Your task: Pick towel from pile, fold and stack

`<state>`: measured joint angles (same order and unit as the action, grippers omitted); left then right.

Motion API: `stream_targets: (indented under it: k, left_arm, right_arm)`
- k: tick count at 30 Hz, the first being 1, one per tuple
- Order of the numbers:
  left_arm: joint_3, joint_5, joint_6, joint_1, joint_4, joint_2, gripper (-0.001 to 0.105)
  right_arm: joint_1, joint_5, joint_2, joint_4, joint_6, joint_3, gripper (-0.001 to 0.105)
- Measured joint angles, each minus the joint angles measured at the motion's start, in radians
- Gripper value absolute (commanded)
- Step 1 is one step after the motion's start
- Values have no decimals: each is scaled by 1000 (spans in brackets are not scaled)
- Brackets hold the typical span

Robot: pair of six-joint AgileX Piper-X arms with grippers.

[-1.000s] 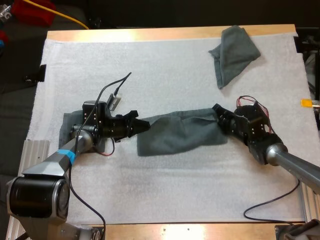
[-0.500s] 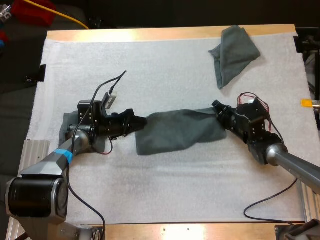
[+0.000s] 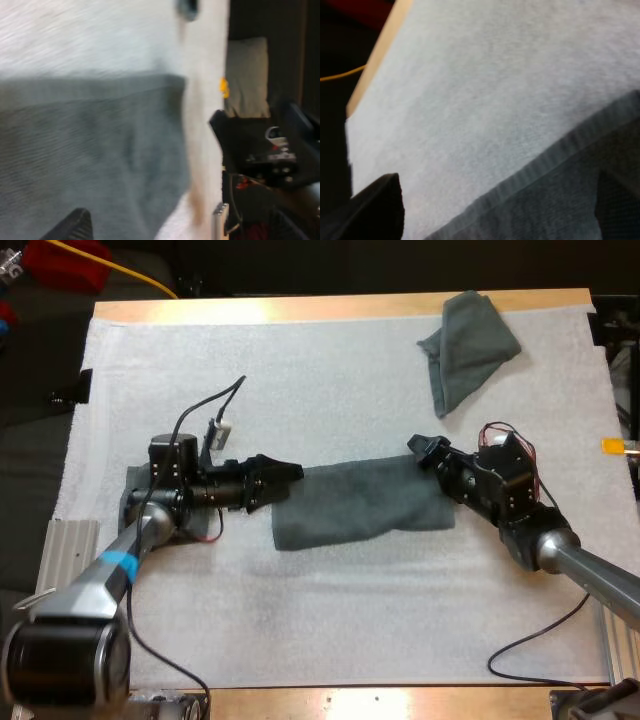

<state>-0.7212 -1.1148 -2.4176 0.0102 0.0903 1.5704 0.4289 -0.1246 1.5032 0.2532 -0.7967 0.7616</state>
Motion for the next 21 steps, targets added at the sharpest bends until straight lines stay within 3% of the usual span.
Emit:
stream_targets:
  k: [8, 17, 21]
  left_arm:
    - [0, 59, 138, 0, 181, -242, 68]
    - [0, 284, 405, 0, 595, -543, 68]
    - [0, 345, 443, 0, 711, -683, 68]
  right_arm:
    - [0, -6, -171, -252, -157, 0, 76]
    - [0, -36, -383, -569, -340, 0, 76]
    - [0, -37, -466, -674, -380, 0, 76]
